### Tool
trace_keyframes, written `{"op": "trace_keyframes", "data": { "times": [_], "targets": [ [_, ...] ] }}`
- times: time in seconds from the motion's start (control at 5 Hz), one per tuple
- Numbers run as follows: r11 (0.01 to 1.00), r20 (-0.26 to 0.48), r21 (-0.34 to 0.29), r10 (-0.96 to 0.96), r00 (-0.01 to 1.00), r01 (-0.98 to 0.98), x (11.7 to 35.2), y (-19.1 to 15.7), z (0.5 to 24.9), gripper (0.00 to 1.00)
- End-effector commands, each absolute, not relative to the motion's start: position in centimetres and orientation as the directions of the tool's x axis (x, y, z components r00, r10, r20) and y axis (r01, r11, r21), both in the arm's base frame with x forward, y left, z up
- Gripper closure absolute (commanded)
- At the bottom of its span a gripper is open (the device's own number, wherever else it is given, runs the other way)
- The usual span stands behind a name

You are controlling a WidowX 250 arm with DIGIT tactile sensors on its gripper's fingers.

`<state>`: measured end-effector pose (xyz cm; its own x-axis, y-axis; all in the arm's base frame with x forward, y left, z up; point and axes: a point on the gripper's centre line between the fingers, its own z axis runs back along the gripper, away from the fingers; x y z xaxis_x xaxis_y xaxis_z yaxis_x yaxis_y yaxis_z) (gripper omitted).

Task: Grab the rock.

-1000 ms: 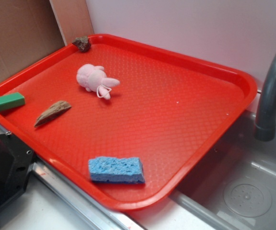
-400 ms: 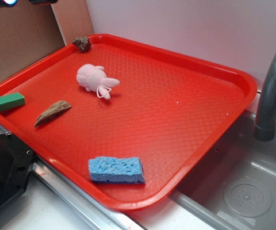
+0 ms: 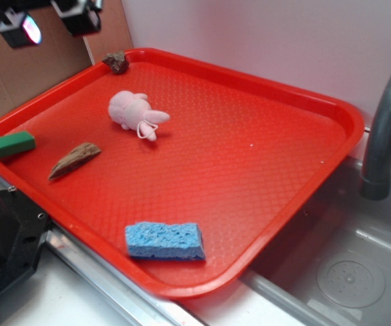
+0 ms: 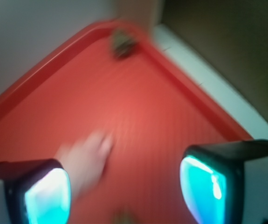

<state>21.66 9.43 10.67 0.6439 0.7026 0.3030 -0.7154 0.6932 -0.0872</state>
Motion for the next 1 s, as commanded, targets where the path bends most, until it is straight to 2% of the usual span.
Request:
{"op": "trace_keyframes", "data": {
  "times": [0.0, 0.2, 0.4, 0.6, 0.8],
  "targets": [
    [0.698, 0.359, -0.102, 0.691, 0.628, -0.709, 21.9, 10.3, 12.2, 0.0],
    [0.698, 0.359, -0.102, 0.691, 0.628, -0.709, 21.9, 10.3, 12.2, 0.0],
    [0.614, 0.321, -0.117, 0.767, 0.555, -0.781, 26.5, 12.2, 8.9, 0.0],
    [0.558, 0.329, -0.134, 0.804, 0.495, -0.819, 28.9, 13.4, 6.7, 0.0],
    [0.584, 0.36, -0.129, 0.781, 0.51, -0.802, 30.7, 13.7, 6.3, 0.0]
  ]
}}
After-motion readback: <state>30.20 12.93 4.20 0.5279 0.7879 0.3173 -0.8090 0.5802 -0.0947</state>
